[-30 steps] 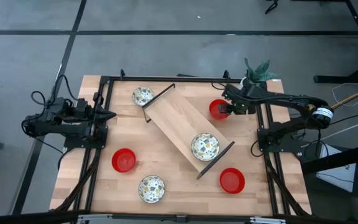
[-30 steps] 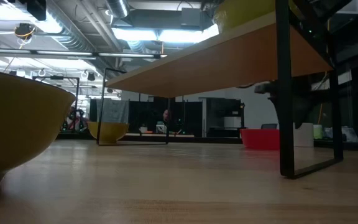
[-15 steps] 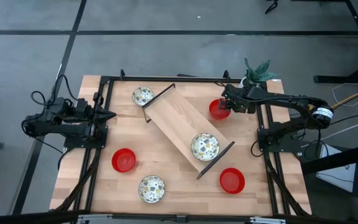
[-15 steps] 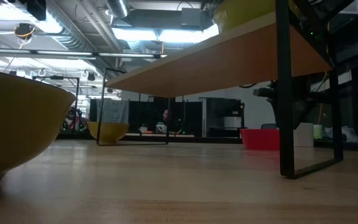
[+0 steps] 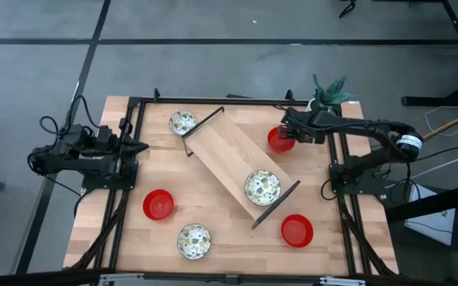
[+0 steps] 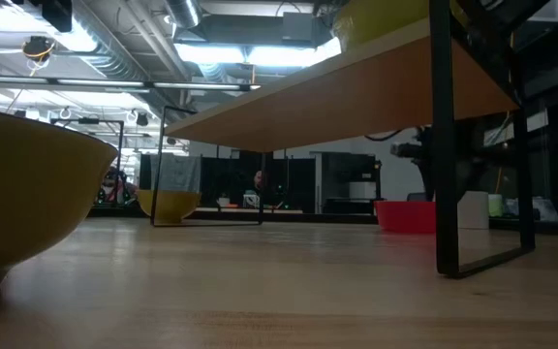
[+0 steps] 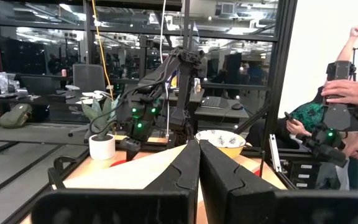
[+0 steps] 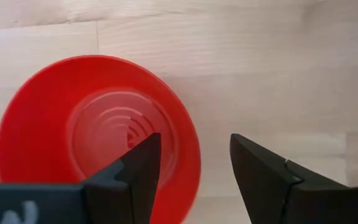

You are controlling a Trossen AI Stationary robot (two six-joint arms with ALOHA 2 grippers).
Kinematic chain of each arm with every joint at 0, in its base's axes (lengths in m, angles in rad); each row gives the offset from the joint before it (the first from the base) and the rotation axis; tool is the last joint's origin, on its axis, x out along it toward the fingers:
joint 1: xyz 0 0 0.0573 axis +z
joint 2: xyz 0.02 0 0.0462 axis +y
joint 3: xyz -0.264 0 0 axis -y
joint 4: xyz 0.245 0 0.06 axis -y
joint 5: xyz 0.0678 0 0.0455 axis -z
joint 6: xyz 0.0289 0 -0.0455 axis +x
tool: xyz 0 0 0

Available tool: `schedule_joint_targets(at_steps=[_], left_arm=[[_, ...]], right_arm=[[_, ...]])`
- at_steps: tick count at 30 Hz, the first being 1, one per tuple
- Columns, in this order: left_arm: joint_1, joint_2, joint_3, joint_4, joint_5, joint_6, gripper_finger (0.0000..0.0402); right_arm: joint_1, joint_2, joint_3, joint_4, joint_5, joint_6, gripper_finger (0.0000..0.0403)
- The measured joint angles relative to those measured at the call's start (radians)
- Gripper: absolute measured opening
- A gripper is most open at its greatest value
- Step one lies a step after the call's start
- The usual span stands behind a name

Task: Pick & Place Mini bowls
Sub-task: Put the top red bowl on the shelf

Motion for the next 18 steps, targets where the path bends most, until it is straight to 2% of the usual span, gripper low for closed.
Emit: schedule_joint_targets(at_steps=[11, 18], left_arm=[[0.0, 0.0, 0.0, 0.0, 0.0, 0.0, 0.0004], [0.0, 0.0, 0.0, 0.0, 0.0, 0.0, 0.0004]], right_arm=[[0.0, 0.042, 0.0, 0.018, 0.004, -0.006, 0.0189], [0.0, 0.042, 0.0, 0.018, 0.004, -0.028, 0.0143]])
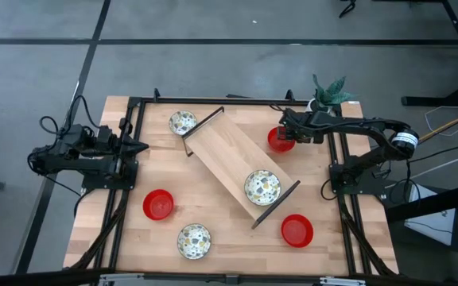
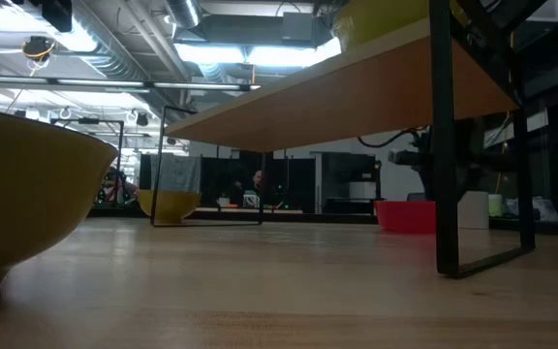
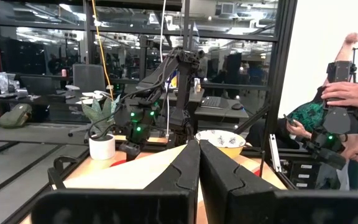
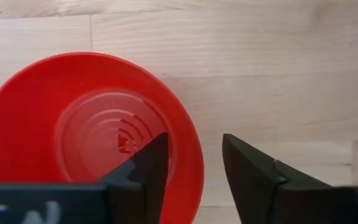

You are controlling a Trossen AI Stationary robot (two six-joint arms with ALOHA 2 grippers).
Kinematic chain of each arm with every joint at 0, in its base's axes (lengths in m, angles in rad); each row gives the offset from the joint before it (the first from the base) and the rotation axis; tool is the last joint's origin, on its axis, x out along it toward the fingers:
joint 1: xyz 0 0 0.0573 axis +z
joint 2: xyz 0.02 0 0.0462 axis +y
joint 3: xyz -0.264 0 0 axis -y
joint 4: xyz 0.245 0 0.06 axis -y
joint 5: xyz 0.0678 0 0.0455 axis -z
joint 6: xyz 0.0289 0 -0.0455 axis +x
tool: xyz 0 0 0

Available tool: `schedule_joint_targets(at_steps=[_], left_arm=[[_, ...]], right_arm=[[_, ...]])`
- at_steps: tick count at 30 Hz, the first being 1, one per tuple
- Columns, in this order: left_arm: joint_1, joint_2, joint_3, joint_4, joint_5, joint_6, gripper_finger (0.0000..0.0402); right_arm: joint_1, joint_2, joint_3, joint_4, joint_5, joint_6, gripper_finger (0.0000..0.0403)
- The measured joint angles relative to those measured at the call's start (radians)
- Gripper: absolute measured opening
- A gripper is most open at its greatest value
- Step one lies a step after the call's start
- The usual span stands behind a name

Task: Pick & Place Mini bowls
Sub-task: Put the top red bowl on the shelf

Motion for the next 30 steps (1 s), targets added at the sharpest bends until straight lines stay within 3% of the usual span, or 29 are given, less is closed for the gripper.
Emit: schedule_joint_targets(at_steps=[19, 30], left_arm=[[0.0, 0.0, 0.0, 0.0, 0.0, 0.0, 0.0004], [0.0, 0.0, 0.0, 0.0, 0.0, 0.0, 0.0004]], right_arm=[[0.0, 0.0, 0.001, 0.004, 0.008, -0.005, 0.0013], [0.0, 0.0, 0.002, 0.005, 0.006, -0.027, 0.0005]])
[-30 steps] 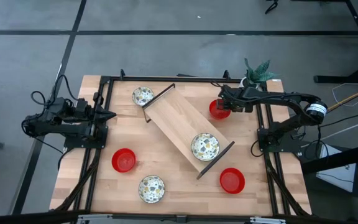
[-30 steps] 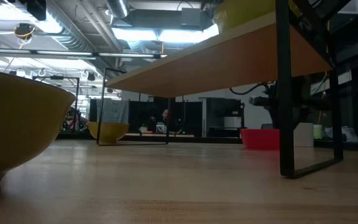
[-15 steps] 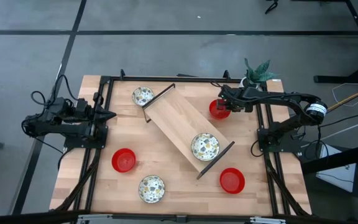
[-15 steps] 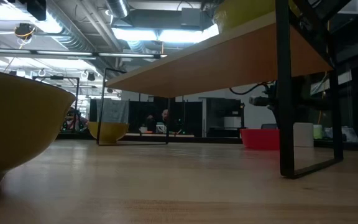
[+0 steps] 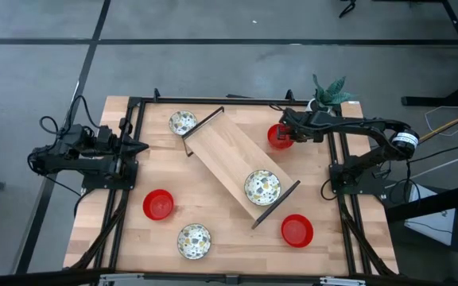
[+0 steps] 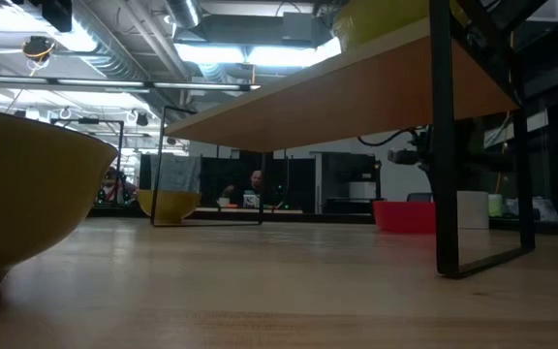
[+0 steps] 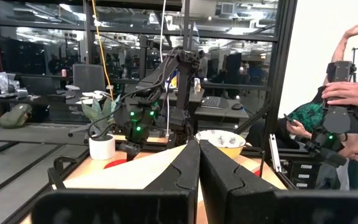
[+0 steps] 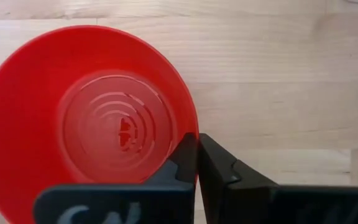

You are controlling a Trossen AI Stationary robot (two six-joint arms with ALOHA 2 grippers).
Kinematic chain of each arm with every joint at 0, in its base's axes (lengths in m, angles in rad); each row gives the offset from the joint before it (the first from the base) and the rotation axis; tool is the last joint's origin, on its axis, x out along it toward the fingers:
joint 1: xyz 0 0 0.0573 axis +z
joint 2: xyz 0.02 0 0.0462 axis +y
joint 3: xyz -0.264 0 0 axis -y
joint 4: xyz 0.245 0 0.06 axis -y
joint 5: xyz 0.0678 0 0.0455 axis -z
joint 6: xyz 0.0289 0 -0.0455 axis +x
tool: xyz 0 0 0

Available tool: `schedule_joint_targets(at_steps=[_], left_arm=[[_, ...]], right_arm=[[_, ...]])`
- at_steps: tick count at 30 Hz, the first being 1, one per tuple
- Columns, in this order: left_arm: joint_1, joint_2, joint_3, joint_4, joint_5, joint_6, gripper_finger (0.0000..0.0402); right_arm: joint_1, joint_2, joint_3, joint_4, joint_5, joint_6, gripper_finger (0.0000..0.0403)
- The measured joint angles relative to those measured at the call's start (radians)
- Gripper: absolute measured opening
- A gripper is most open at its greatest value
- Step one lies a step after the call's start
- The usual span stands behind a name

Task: Pick & Place Mini bowls
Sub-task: Put the top red bowl on the shelf

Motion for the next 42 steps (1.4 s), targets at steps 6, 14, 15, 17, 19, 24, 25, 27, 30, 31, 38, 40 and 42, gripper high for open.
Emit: schedule_joint_targets(at_steps=[6, 14, 15, 17, 19, 24, 25, 27, 30, 31, 38, 40, 42], left_arm=[[0.0, 0.0, 0.0, 0.0, 0.0, 0.0, 0.0004], [0.0, 0.0, 0.0, 0.0, 0.0, 0.0, 0.0004], [0.0, 0.0, 0.0, 0.0, 0.0, 0.0, 0.0004], [0.0, 0.0, 0.0, 0.0, 0.0, 0.0, 0.0004], [0.0, 0.0, 0.0, 0.0, 0.0, 0.0, 0.0004], [0.0, 0.0, 0.0, 0.0, 0.0, 0.0, 0.0004], [0.0, 0.0, 0.0, 0.0, 0.0, 0.0, 0.0004], [0.0, 0.0, 0.0, 0.0, 0.0, 0.0, 0.0004], [0.0, 0.0, 0.0, 0.0, 0.0, 0.0, 0.0004], [0.0, 0.0, 0.0, 0.0, 0.0, 0.0, 0.0004], [0.0, 0.0, 0.0, 0.0, 0.0, 0.0, 0.0004], [0.0, 0.0, 0.0, 0.0, 0.0, 0.0, 0.0004], [0.0, 0.0, 0.0, 0.0, 0.0, 0.0, 0.0004]], right_arm=[[0.0, -0.035, 0.003, 0.02, -0.011, -0.009, 0.0002], [0.0, -0.123, 0.061, 0.022, -0.008, -0.042, 0.0001], [0.0, -0.13, 0.071, 0.022, -0.007, -0.054, 0.0001], [0.0, -0.142, 0.093, 0.022, -0.007, -0.064, 0.0001], [0.0, -0.153, 0.116, 0.02, -0.006, -0.078, 0.0001], [0.0, -0.165, 0.175, 0.019, -0.007, -0.118, 0.0001], [0.0, -0.165, 0.189, 0.017, -0.007, -0.127, 0.0001], [0.003, -0.165, 0.219, 0.015, -0.007, -0.147, 0.0], [0.015, -0.165, 0.261, 0.014, -0.008, -0.169, 0.0], [0.019, -0.165, 0.276, 0.014, -0.011, -0.176, 0.0], [0.062, -0.164, 0.368, 0.013, -0.078, -0.217, 0.0], [0.077, -0.16, 0.392, 0.014, -0.088, -0.218, 0.0], [0.093, -0.152, 0.418, 0.014, -0.101, -0.218, 0.0]])
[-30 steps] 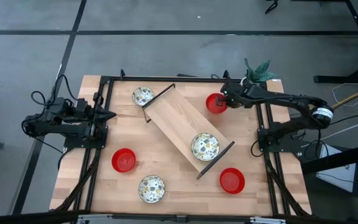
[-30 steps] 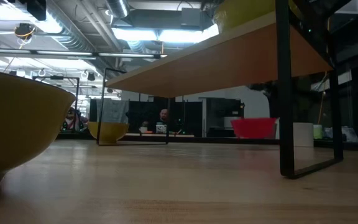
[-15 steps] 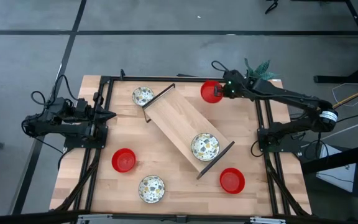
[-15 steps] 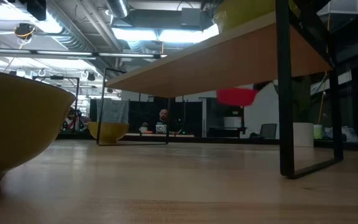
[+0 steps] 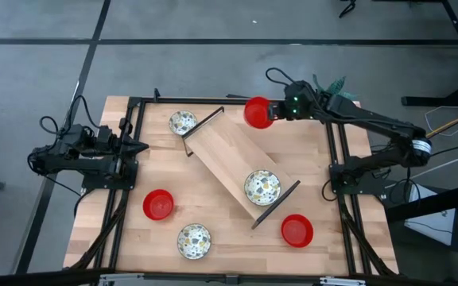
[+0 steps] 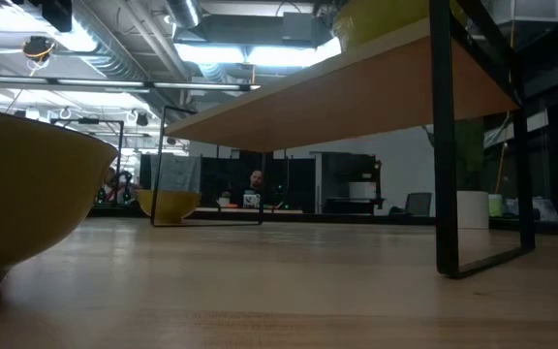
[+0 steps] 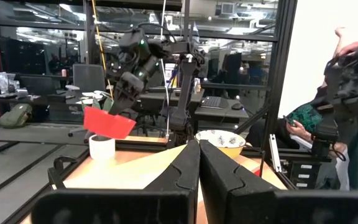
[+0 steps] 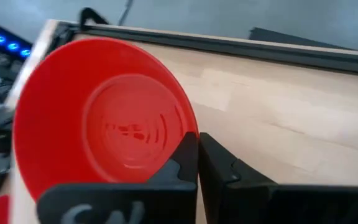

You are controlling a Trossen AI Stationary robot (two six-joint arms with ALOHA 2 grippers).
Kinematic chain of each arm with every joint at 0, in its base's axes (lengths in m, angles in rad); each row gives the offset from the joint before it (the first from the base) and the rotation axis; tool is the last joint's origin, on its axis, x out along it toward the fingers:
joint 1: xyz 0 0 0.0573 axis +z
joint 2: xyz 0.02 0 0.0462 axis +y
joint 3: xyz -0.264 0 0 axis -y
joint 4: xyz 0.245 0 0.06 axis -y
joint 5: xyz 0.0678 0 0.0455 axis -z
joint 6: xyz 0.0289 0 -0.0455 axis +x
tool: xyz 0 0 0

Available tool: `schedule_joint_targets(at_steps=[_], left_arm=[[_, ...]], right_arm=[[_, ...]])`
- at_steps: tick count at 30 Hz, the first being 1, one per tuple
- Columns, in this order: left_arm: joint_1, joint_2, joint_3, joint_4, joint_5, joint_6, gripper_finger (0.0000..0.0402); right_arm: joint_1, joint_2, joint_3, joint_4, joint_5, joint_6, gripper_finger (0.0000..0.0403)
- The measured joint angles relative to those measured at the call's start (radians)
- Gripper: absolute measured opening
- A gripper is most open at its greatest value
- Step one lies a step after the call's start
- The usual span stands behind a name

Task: Pick & Place Mini bowls
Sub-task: Put the top red bowl on the shelf

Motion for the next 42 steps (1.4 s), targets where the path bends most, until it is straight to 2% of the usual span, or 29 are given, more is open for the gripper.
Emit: schedule_joint_targets(at_steps=[11, 24, 42], left_arm=[[0.0, 0.0, 0.0, 0.0, 0.0, 0.0, 0.0004], [0.0, 0.0, 0.0, 0.0, 0.0, 0.0, 0.0004], [0.0, 0.0, 0.0, 0.0, 0.0, 0.0, 0.0004]], right_arm=[[0.084, 0.1, 0.123, -0.001, -0.006, -0.042, 0.0], [0.163, 0.218, 0.231, -0.001, -0.099, -0.083, 0.0], [0.194, 0.411, 0.462, -0.156, -0.197, -0.186, 0.0]])
